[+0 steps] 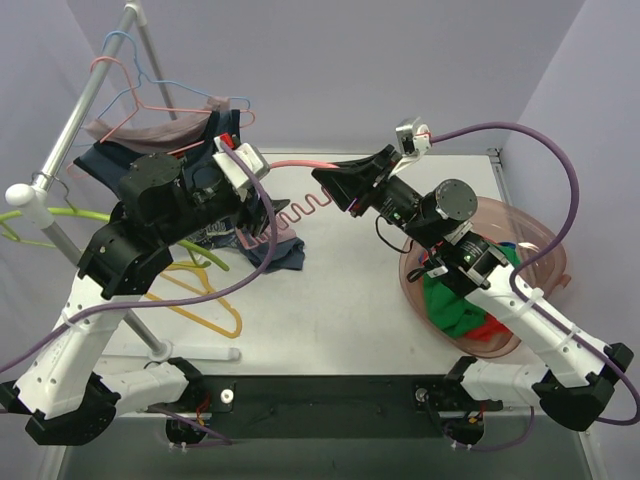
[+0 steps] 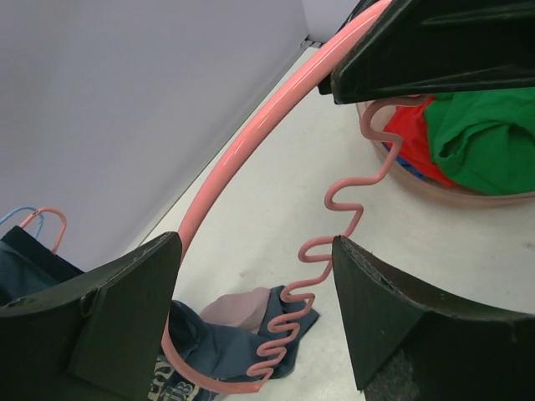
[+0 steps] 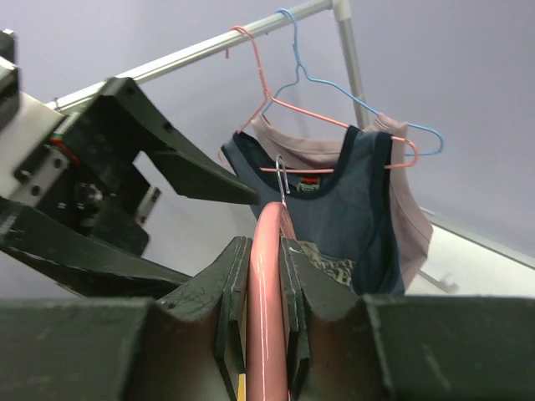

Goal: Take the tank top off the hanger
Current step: Place the hanger at the clothesline.

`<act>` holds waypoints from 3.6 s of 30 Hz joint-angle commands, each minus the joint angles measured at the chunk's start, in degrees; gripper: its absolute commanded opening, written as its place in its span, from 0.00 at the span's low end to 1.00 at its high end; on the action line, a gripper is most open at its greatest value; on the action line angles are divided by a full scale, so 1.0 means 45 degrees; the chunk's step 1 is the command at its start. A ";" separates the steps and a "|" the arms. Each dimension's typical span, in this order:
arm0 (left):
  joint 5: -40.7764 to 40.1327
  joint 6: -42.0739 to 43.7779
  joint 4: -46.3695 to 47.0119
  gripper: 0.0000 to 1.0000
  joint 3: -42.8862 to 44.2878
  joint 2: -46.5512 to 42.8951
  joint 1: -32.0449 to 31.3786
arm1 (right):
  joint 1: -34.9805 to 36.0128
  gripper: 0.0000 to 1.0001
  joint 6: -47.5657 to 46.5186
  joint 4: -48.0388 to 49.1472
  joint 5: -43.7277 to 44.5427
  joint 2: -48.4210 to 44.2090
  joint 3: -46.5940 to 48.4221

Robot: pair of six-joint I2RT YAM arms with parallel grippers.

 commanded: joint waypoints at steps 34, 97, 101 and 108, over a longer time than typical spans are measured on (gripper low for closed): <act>-0.3883 0.5435 0.3136 0.00 -0.1379 -0.0528 -0.0481 | 0.1169 0.00 0.1288 0.1931 -0.1481 0.0314 -0.2450; -0.6188 1.4873 0.7315 0.03 -0.5656 -0.1484 -0.1770 | 0.0036 0.00 -0.4846 -1.2486 -0.2950 0.4007 0.7533; -0.6384 1.3662 0.7377 0.27 -0.5307 -0.1485 -0.1829 | 0.0310 0.00 -0.4712 -0.9569 -0.2850 0.2934 0.5407; -0.6443 1.1416 0.6264 0.47 -0.4603 -0.1737 -0.1868 | 0.0310 0.00 -0.3930 -0.5790 -0.2967 0.1467 0.2728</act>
